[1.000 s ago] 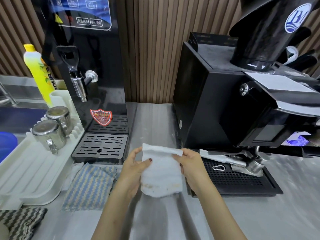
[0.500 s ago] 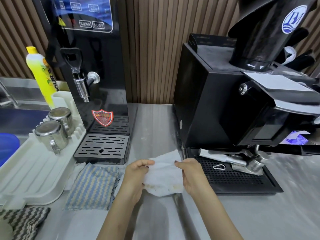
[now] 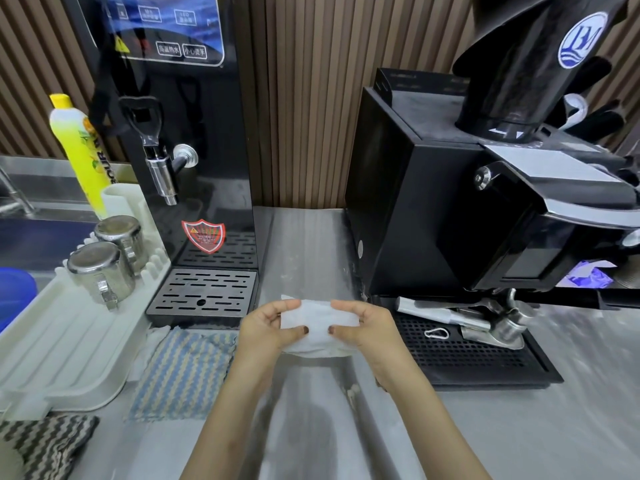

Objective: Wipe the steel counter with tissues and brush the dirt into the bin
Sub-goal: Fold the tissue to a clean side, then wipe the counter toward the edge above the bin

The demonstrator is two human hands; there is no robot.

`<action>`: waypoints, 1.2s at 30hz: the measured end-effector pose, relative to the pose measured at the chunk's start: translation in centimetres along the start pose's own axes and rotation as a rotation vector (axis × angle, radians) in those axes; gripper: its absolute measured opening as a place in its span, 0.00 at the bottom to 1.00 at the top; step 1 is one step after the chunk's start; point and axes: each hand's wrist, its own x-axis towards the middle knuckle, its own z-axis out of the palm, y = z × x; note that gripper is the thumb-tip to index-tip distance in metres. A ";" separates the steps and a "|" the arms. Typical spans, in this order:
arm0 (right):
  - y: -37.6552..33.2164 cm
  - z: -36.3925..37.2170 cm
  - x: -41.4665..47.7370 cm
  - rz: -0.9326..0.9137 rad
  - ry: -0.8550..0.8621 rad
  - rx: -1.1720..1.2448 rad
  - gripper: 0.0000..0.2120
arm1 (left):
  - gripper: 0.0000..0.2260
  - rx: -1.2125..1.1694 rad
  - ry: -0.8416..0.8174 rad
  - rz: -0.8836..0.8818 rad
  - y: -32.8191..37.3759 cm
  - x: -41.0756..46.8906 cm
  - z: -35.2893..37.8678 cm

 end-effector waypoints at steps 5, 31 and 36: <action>-0.6 0.3 0.3 -0.075 0.057 -0.112 0.12 | 0.17 0.109 -0.043 0.061 0.5 0.3 -0.4; 1.6 0.8 3.5 -0.046 -0.090 -0.013 0.07 | 0.04 0.479 0.044 0.347 -3.5 4.4 -0.4; 2.4 0.9 5.3 0.125 -0.132 0.077 0.12 | 0.07 0.604 0.081 0.326 -5.2 6.6 -0.9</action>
